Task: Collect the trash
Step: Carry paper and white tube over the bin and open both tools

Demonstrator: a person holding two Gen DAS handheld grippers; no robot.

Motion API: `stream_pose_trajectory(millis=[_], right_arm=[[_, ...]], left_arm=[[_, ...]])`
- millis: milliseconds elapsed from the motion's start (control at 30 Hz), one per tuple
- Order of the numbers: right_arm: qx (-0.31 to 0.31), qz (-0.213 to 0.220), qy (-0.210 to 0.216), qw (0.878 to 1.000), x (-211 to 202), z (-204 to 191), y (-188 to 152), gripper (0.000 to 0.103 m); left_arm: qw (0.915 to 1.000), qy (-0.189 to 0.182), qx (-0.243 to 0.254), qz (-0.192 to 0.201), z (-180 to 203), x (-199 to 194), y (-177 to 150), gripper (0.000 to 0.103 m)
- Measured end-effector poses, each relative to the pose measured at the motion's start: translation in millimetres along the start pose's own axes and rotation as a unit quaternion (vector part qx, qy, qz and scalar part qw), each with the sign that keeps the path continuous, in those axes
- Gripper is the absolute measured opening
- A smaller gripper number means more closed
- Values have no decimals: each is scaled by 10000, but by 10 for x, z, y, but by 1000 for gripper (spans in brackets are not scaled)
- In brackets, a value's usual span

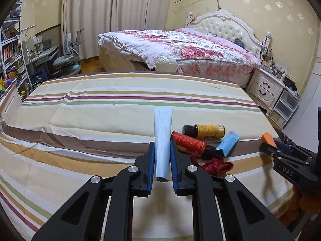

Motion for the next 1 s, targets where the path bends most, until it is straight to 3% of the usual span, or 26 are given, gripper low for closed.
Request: stream_pose_trajectory(millis=[433,633,1000], right_arm=[[705,419,-663,9944,-335,940,58,34],[1079,415,-924,9890,-344,1404,28,34],[1486,354,-1093,9822,-211,1860,-83,34]], left_arm=[[9951,-681,595,406,974,-59,268,16],[9888,-986,1057,357,1571,134,341,16],[9770,-1270,1705,155,2420,454,288,16]])
Point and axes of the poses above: each gripper's, at about its wrist camera, not at the fingertips, and x roughly the way its jaws point, z to its right, y to its top, the point moved 8 cm from there along x, roughly the way its jaws point, and after that the axes turned 9 degrees about -z, right-handed, at the moved point
